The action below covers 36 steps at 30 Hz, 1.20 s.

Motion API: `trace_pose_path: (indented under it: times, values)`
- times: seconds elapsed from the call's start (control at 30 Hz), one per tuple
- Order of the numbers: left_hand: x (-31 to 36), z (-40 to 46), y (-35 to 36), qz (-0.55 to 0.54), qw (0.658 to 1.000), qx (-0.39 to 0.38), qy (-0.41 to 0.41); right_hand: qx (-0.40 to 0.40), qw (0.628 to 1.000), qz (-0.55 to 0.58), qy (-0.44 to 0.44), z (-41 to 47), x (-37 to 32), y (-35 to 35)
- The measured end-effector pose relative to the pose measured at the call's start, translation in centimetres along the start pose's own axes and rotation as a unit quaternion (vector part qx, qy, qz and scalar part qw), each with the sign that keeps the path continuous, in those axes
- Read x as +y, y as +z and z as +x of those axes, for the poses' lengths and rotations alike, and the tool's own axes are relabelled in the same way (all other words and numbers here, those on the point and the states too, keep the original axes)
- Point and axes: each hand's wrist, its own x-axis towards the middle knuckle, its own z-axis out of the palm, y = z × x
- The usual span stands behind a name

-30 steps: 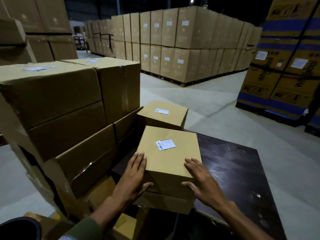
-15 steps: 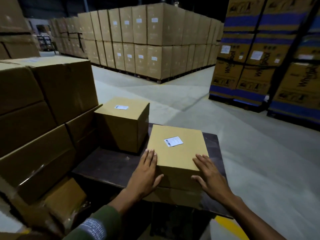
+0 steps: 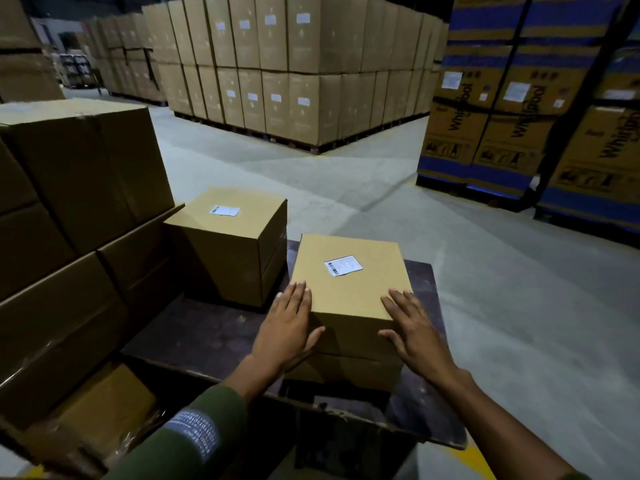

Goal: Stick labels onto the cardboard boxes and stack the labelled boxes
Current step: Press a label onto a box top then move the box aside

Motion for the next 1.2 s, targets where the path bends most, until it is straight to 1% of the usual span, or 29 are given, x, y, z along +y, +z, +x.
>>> trace_pose_path:
  times: [0.33, 0.47, 0.63, 0.67, 0.73, 0.8, 0.87, 0.93, 1.03, 1.2]
  values:
    - [-4.4, 6.8, 1.6, -0.009, 0.999, -0.004, 0.044, 0.002, 0.998, -0.031, 0.048, 5.4, 0.0, 1.6]
    - [-5.4, 8.7, 2.2, -0.043, 0.998, 0.028, 0.045, 0.008, 0.996, -0.061, 0.065, 6.4, -0.4, 2.2]
    - [-5.5, 10.4, 2.5, -0.062, 0.997, 0.037, 0.021, -0.032, 0.990, -0.096, 0.095, 6.9, -1.7, 1.3]
    - [-5.5, 10.6, 2.5, -0.060, 0.997, 0.037, 0.016, -0.028, 0.991, -0.085, 0.099, 7.3, -1.8, 0.9]
    - [-5.8, 10.6, 2.8, -0.053, 0.998, 0.038, 0.012, 0.007, 0.994, -0.049, 0.101, 8.5, -1.6, 0.2]
    - [-5.9, 10.6, 3.1, -0.050, 0.997, 0.050, 0.015, 0.050, 0.994, -0.027, 0.090, 10.3, -1.1, -0.3]
    - [-5.7, 10.6, 3.1, -0.051, 0.997, 0.057, 0.016, 0.063, 0.995, -0.016, 0.071, 12.7, -0.7, -0.6]
    - [-5.7, 10.6, 3.2, -0.042, 0.997, 0.070, 0.017, 0.042, 0.998, -0.014, 0.037, 15.4, -0.4, -0.6]
    - [-5.6, 10.5, 3.2, -0.025, 0.998, 0.066, 0.005, -0.017, 1.000, -0.014, -0.010, 19.4, -0.3, -0.1]
    - [-5.5, 10.7, 3.3, -0.009, 0.998, 0.057, 0.000, -0.117, 0.993, 0.011, -0.004, 24.0, 0.1, 0.6]
